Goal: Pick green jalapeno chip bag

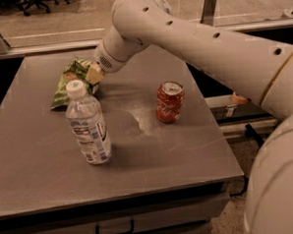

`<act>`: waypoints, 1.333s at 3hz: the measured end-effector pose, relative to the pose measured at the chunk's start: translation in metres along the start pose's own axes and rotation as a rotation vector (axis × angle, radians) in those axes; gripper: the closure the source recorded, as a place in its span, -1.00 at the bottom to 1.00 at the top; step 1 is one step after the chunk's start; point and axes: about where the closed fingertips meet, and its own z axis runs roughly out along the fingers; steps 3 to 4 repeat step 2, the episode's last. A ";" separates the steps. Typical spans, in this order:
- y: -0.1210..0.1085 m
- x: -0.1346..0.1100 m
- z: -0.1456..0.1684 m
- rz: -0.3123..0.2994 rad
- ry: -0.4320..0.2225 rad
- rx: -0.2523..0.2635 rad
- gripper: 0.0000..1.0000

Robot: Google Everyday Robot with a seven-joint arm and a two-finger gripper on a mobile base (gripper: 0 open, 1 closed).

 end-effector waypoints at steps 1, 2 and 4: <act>0.003 -0.021 -0.043 -0.037 -0.057 0.042 1.00; 0.003 -0.023 -0.048 -0.040 -0.061 0.047 1.00; 0.003 -0.023 -0.048 -0.040 -0.061 0.047 1.00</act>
Offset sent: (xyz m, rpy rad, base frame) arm -0.0129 -0.0098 0.0417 0.0271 -0.0695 0.0038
